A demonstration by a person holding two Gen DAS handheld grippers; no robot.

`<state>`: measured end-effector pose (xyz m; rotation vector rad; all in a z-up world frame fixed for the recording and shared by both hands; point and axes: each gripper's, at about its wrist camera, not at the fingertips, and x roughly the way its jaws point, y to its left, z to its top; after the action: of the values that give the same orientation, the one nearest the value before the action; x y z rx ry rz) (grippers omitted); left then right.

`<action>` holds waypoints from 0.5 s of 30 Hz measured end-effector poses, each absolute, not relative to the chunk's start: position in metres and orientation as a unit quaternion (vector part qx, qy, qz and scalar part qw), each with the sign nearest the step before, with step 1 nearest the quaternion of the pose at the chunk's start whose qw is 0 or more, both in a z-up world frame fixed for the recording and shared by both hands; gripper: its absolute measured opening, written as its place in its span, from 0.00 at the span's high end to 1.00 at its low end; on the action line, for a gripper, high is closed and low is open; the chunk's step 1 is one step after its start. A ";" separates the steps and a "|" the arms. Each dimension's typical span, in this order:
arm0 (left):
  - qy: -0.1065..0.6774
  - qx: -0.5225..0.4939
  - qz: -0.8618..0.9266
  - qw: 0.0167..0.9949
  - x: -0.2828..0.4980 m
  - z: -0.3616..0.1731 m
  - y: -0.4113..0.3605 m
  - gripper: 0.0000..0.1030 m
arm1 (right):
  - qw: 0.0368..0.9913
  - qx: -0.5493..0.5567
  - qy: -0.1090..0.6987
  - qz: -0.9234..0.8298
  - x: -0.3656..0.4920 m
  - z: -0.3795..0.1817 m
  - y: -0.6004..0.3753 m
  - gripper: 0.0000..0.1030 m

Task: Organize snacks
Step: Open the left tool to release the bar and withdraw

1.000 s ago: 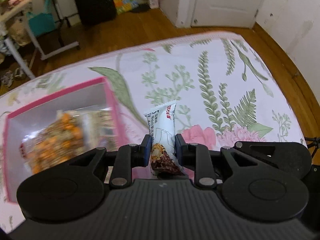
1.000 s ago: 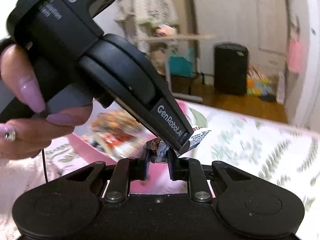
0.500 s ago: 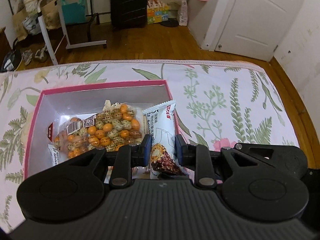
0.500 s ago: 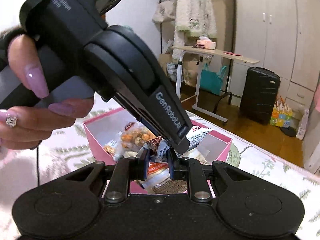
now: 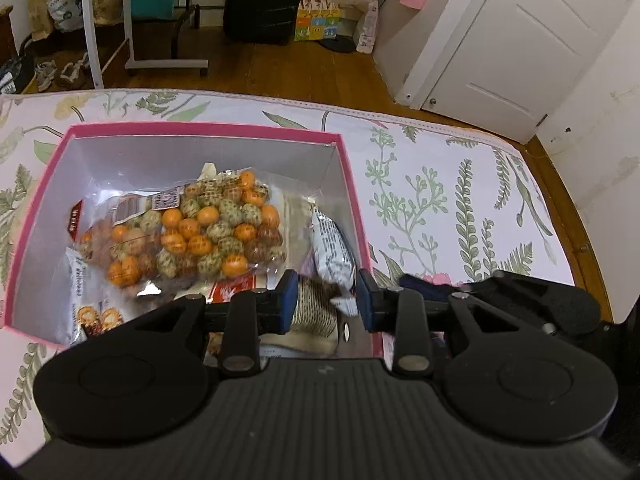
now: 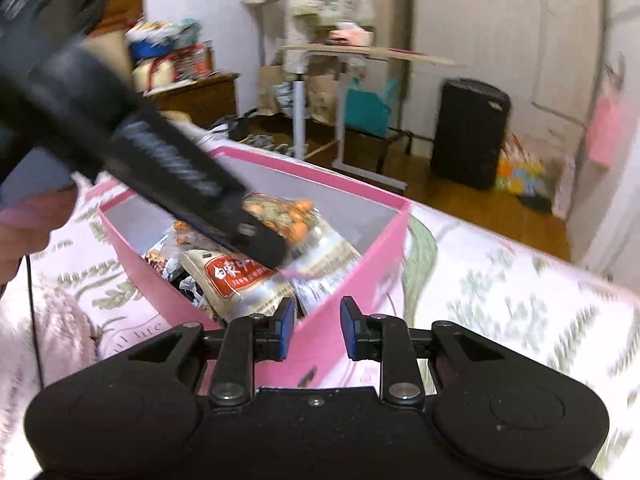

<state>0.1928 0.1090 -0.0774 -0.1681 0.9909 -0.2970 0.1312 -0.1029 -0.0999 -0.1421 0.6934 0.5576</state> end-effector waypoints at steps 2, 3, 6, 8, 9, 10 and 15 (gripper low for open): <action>0.465 -0.081 -0.148 0.869 0.184 -0.069 0.111 0.71 | 0.902 -0.044 0.352 0.247 0.126 -0.101 -0.112 0.67; 0.463 -0.081 -0.151 0.869 0.182 -0.065 0.110 0.71 | 0.900 -0.038 0.372 0.224 0.124 -0.099 -0.118 0.67; 0.455 -0.074 -0.156 0.874 0.174 -0.051 0.107 0.71 | 0.900 -0.017 0.395 0.182 0.118 -0.093 -0.134 0.67; 0.451 -0.074 -0.162 0.875 0.166 -0.041 0.105 0.71 | 0.903 -0.006 0.394 0.170 0.110 -0.083 -0.146 0.66; 0.451 -0.074 -0.164 0.874 0.163 -0.037 0.104 0.71 | 0.906 -0.005 0.392 0.162 0.106 -0.079 -0.149 0.66; 0.451 -0.072 -0.166 0.874 0.158 -0.033 0.103 0.71 | 0.909 -0.005 0.387 0.154 0.102 -0.074 -0.153 0.66; 0.442 -0.052 -0.183 0.876 0.132 -0.014 0.093 0.58 | 0.920 0.002 0.370 0.126 0.079 -0.051 -0.171 0.64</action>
<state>0.1318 0.0931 -0.0137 -0.1077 0.9230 -0.3818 0.0792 -0.1710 -0.0506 0.0048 0.7607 0.2597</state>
